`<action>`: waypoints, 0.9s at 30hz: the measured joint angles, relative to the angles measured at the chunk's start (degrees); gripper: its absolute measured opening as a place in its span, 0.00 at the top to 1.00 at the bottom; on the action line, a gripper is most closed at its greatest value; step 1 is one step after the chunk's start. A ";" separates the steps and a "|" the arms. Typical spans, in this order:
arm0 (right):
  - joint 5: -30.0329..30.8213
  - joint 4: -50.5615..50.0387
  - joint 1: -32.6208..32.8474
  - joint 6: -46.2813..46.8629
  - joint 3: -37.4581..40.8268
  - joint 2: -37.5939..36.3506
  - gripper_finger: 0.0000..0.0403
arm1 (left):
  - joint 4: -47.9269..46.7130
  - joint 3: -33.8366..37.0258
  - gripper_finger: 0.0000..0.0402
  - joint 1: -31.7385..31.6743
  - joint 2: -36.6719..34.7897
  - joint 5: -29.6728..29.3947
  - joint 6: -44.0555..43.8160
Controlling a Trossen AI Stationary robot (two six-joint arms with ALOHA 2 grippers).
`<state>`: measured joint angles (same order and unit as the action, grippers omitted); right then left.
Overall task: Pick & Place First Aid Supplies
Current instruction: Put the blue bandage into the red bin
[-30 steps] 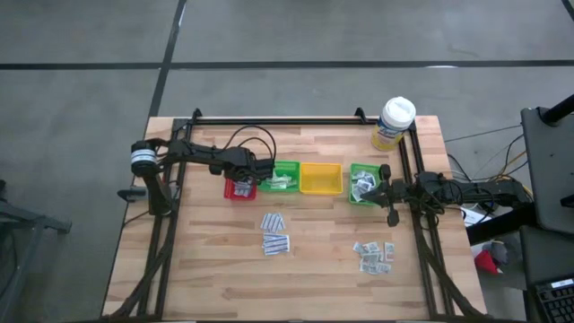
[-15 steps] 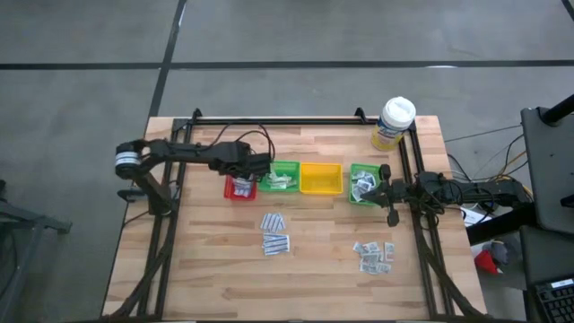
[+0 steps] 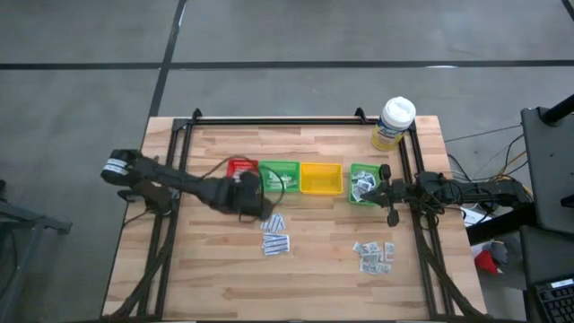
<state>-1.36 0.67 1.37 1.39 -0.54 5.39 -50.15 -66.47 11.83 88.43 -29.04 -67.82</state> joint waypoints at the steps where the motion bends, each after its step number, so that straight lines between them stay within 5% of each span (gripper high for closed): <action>1: 0.01 0.00 -0.01 0.02 0.00 -0.01 0.98 | 0.96 0.02 0.69 1.34 0.47 0.01 0.97; 14: 0.01 0.00 0.00 0.13 0.01 -0.01 0.98 | 8.90 0.04 0.69 13.19 5.16 0.04 3.47; 27: 0.02 -0.02 0.00 0.11 0.01 -0.01 0.98 | 12.09 0.06 0.69 12.60 11.50 0.50 0.80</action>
<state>-1.34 0.65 1.36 1.50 -0.54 5.39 -38.06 -66.41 24.42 99.92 -28.53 -67.02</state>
